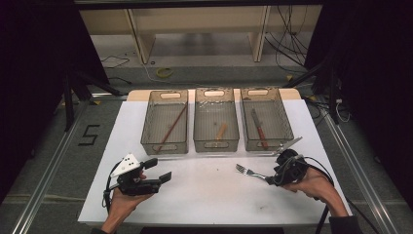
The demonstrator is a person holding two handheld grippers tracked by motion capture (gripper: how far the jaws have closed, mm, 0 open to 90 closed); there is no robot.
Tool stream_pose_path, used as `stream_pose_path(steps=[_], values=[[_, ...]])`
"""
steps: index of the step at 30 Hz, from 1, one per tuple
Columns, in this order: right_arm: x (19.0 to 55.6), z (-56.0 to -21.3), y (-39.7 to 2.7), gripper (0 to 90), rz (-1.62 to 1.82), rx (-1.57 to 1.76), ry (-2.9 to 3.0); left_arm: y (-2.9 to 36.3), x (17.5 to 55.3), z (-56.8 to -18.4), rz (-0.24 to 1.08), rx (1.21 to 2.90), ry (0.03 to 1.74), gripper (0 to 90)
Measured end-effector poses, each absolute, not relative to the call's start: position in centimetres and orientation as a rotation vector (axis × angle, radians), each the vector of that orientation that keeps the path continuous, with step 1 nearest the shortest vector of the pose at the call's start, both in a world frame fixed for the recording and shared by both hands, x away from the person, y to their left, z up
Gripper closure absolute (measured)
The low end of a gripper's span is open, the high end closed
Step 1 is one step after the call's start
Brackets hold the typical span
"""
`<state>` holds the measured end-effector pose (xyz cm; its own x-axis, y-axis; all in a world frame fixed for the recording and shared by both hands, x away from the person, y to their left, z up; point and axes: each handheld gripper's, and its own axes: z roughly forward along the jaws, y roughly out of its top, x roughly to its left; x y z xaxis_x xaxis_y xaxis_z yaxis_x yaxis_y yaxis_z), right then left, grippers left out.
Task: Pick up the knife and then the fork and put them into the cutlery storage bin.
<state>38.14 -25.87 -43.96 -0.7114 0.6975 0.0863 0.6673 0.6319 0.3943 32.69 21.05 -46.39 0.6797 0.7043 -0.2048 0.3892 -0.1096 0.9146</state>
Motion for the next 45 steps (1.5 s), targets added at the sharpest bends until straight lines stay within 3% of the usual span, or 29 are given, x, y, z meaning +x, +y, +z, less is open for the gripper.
stream_pose_path(steps=[21, 37, 40, 45], values=[[38.7, -45.4, -25.7, 62.0, 0.451, 1.133, 2.817, 21.0, 32.7, -46.4, 0.338, 1.732, 0.879, 20.3], [38.5, -45.5, -24.9, 71.0, 0.338, 1.058, 2.846, 21.0, 32.7, -46.3, 0.341, 1.734, 0.878, 20.4], [38.5, -45.5, -24.8, 76.6, 0.328, 1.048, 2.853, 21.0, 32.6, -46.3, 0.341, 1.733, 0.877, 20.4], [38.4, -45.5, -24.8, 77.1, 0.327, 1.04, 2.852, 21.0, 32.6, -46.3, 0.341, 1.733, 0.876, 20.4]])
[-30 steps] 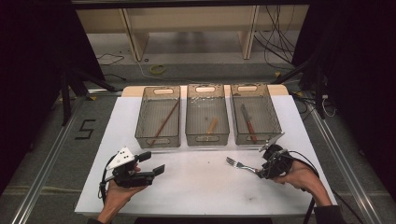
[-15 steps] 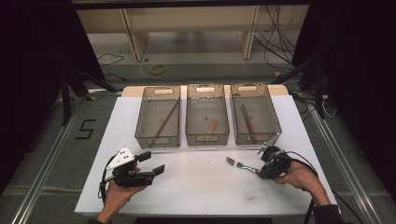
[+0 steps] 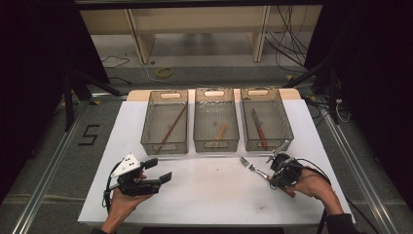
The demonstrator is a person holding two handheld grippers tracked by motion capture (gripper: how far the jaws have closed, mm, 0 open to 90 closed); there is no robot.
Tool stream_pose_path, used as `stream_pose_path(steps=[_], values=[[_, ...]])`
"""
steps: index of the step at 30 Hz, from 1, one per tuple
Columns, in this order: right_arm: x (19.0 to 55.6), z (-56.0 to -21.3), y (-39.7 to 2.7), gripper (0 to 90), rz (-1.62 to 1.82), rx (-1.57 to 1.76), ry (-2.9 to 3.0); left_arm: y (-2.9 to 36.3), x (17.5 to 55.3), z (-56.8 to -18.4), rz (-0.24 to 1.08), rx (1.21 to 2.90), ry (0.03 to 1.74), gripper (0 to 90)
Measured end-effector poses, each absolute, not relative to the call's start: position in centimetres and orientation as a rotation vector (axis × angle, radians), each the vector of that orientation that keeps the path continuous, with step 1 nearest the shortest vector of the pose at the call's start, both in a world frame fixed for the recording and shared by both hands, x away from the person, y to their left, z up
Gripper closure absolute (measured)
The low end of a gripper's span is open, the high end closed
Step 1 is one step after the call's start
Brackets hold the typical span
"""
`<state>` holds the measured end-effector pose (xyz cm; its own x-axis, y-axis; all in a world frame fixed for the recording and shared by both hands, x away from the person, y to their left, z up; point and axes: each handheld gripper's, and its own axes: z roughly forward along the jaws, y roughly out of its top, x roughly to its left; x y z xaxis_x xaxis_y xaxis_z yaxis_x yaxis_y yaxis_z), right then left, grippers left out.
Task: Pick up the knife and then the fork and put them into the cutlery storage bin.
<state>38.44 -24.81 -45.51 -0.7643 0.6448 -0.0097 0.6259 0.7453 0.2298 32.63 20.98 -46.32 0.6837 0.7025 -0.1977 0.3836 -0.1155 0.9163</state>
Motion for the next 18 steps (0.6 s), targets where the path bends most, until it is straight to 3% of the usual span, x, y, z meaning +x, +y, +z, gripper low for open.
stream_pose_path(steps=[18], values=[[38.24, -44.97, -25.01, 77.8, 0.399, 1.053, 2.845, 21.09, 32.66, -46.3, 0.346, 1.732, 0.876, 20.4]])
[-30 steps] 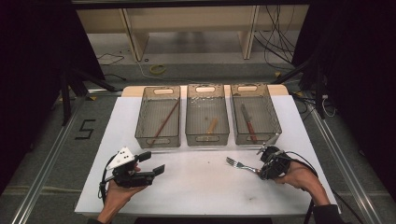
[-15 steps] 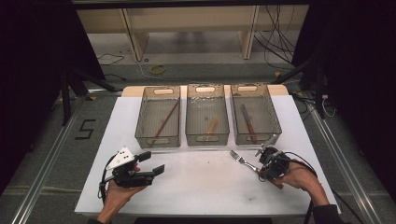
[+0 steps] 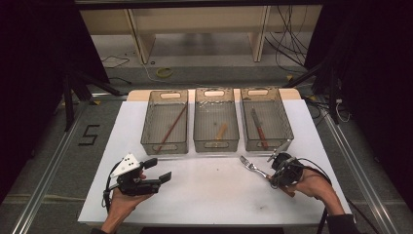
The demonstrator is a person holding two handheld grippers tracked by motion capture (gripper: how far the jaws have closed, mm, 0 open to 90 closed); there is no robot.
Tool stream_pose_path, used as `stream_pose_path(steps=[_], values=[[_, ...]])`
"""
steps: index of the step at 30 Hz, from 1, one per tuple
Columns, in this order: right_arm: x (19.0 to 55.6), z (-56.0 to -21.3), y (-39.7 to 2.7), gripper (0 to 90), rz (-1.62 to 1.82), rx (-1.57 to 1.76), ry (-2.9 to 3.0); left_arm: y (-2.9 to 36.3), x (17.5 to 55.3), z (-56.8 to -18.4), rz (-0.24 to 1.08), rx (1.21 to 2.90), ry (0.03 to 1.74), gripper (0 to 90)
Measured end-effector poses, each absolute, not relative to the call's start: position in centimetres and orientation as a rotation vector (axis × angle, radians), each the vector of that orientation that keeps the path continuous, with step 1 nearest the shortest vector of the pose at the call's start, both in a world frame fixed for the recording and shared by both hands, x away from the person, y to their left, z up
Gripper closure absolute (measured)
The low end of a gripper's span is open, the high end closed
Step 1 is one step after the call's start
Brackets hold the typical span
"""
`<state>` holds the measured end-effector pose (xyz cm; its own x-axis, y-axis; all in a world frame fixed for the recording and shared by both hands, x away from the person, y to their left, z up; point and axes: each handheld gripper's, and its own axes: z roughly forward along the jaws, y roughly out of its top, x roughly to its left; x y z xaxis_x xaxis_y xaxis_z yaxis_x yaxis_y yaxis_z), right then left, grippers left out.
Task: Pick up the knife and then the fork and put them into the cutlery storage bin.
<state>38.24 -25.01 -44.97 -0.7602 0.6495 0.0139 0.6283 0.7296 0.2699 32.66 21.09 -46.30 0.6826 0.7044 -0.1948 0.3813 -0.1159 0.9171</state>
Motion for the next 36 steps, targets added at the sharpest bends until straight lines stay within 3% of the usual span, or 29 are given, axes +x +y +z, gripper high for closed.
stream_pose_path(steps=[15, 36], values=[[38.0, -42.0, -25.9, 77.7, 0.689, 1.073, 2.793, 21.1, 32.6, -46.3, 0.354, 1.727, 0.876, 20.3], [41.4, -38.9, -25.7, 77.7, 0.885, 1.134, 2.663, 21.2, 32.6, -46.3, 0.361, 1.723, 0.872, 20.3]])
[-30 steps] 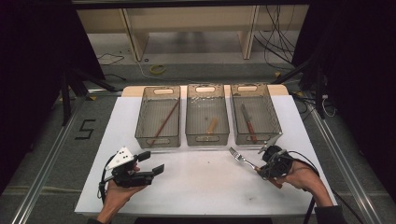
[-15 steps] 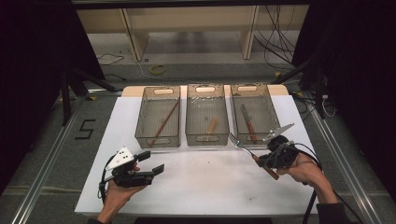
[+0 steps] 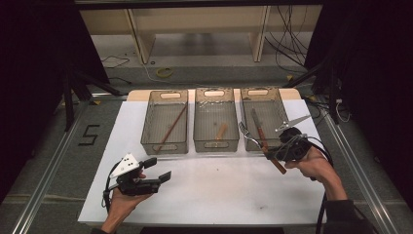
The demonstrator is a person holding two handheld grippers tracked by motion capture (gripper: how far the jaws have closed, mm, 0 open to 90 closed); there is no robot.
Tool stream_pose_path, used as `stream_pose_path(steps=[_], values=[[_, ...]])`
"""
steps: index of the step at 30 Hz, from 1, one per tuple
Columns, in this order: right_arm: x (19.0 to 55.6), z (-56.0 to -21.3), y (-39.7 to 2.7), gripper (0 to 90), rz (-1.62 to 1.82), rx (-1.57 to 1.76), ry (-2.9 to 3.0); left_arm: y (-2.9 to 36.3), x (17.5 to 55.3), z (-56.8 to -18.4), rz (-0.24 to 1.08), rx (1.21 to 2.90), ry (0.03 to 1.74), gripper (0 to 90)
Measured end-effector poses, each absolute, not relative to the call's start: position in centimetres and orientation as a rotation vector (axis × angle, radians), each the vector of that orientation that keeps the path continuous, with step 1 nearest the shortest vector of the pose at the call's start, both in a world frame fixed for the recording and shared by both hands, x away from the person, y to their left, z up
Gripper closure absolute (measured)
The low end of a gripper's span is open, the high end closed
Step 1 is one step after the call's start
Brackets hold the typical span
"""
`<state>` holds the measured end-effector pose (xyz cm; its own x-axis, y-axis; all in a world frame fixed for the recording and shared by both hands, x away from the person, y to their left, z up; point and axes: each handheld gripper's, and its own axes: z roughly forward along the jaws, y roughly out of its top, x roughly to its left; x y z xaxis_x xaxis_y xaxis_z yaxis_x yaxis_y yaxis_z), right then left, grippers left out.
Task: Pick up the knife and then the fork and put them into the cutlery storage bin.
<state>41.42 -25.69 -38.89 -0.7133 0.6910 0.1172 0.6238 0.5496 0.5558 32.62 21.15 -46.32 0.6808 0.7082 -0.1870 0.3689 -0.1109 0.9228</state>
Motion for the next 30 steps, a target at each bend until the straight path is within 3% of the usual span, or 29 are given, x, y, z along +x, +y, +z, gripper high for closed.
stream_pose_path(steps=[30], values=[[46.7, -36.6, -24.8, 77.7, 0.974, 1.281, 2.542, 21.2, 32.6, -46.3, 0.365, 1.714, 0.87, 20.3]])
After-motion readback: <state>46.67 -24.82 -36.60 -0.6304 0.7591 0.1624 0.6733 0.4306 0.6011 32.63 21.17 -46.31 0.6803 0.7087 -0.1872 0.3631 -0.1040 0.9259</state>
